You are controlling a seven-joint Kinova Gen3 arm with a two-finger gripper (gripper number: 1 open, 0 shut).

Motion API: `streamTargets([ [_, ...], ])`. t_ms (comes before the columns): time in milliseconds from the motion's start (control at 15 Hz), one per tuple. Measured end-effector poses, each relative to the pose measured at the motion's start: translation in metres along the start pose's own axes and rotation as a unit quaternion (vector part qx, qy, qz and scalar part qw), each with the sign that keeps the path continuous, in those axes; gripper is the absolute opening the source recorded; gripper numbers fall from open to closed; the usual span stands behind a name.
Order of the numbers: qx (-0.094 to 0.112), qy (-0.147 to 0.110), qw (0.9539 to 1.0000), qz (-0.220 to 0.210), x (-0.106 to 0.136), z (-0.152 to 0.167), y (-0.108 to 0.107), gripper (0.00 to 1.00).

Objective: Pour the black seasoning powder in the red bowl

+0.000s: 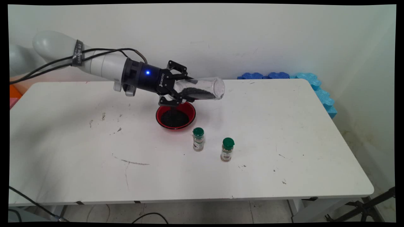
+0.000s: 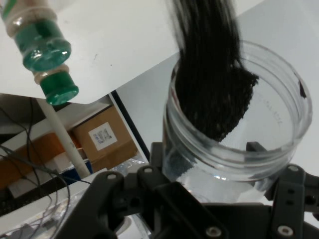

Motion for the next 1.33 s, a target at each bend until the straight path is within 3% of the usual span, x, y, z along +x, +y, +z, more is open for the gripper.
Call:
streamTargets([
  [267, 0.008, 0.004, 0.9990, 0.044, 0.002, -0.001, 0.000, 0.00],
  [533, 0.019, 0.013, 0.9911, 0.131, 0.003, -0.003, 0.003, 0.00],
  [933, 0.030, 0.025, 0.9680, 0.248, 0.001, -0.007, 0.008, 0.00],
  [1133, 0.033, 0.031, 0.9519, 0.303, -0.001, -0.008, 0.014, 0.00],
  [1267, 0.036, 0.035, 0.9380, 0.343, -0.004, -0.008, 0.020, 0.00],
  [1333, 0.036, 0.035, 0.9338, 0.354, -0.005, -0.008, 0.022, 0.00],
])
